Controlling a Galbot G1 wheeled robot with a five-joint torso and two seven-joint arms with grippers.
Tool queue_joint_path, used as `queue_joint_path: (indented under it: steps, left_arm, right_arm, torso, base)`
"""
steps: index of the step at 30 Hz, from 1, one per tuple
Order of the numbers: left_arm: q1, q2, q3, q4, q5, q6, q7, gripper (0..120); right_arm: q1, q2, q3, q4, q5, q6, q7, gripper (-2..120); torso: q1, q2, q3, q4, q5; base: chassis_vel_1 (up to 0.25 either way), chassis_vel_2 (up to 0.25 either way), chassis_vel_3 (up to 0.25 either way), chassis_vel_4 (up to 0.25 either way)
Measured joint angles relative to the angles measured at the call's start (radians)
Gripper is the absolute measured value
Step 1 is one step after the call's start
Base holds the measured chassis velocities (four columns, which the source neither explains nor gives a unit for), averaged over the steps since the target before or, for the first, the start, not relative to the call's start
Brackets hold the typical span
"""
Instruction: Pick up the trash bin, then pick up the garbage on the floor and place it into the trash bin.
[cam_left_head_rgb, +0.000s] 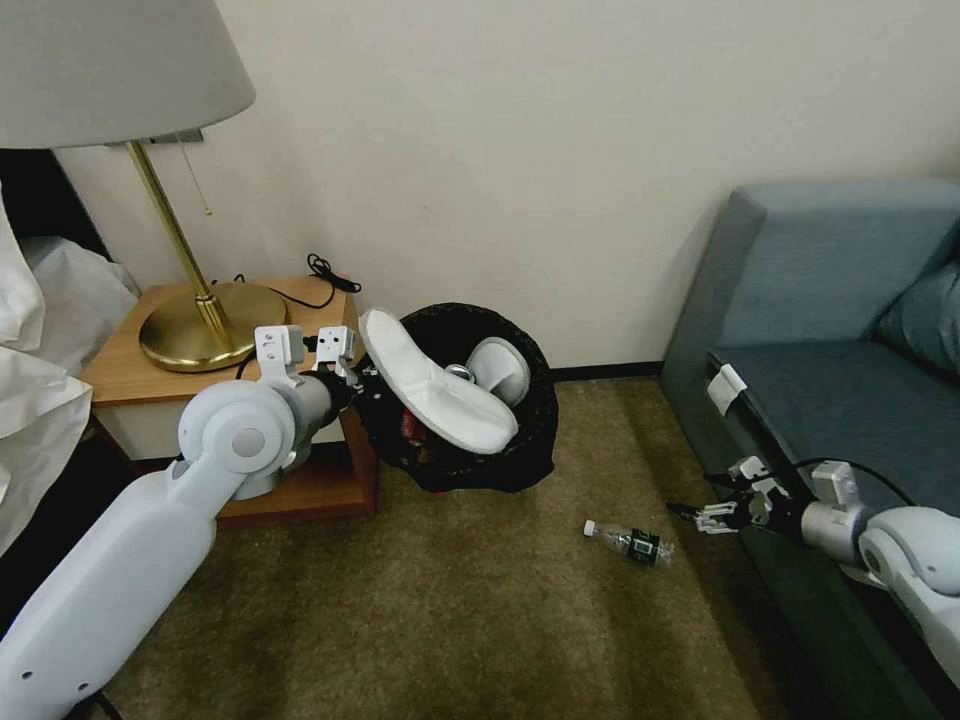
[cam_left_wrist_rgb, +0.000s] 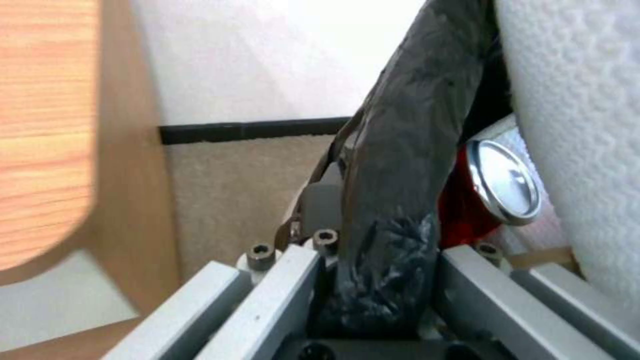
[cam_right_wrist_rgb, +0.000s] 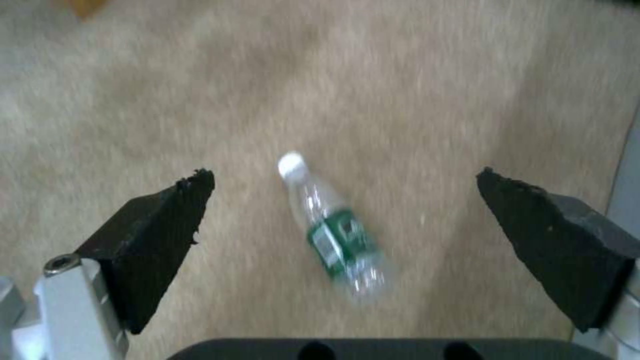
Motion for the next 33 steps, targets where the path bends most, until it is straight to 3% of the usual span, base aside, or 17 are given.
queue_joint_path:
  steps: [5, 11, 17, 33]
  left_arm:
    - [-0.001, -0.006, 0.007, 0.013, 0.006, 0.0, 0.02, 1]
    - [-0.015, -0.021, 0.024, 0.03, 0.013, 0.0, 0.049, 1]
    - [-0.02, -0.027, 0.031, 0.031, 0.013, 0.0, 0.048, 1]
    - [-0.021, -0.027, 0.033, 0.025, 0.009, 0.0, 0.033, 1]
  right_arm:
    - [0.021, -0.002, -0.02, -0.074, -0.016, 0.015, -0.071, 100]
    - [0.092, 0.015, -0.051, -0.166, -0.155, 0.096, -0.271, 100]
    - [0.177, 0.061, -0.106, -0.241, -0.261, 0.139, -0.353, 100]
    - [0.361, 0.182, -0.249, -0.446, -0.465, 0.281, -0.379, 100]
  torso:
    - [0.0, 0.0, 0.0, -0.0005, 0.0002]
    - [0.0, 0.0, 0.0, -0.0002, -0.0001]
    - [0.0, 0.0, 0.0, 0.0, 0.0]
    - [0.0, 0.0, 0.0, -0.0001, -0.0001]
  base:
    - [0.0, 0.0, 0.0, 0.0]
    - [0.0, 0.0, 0.0, 0.0]
    - [0.0, 0.0, 0.0, 0.0]
    - [0.0, 0.0, 0.0, 0.0]
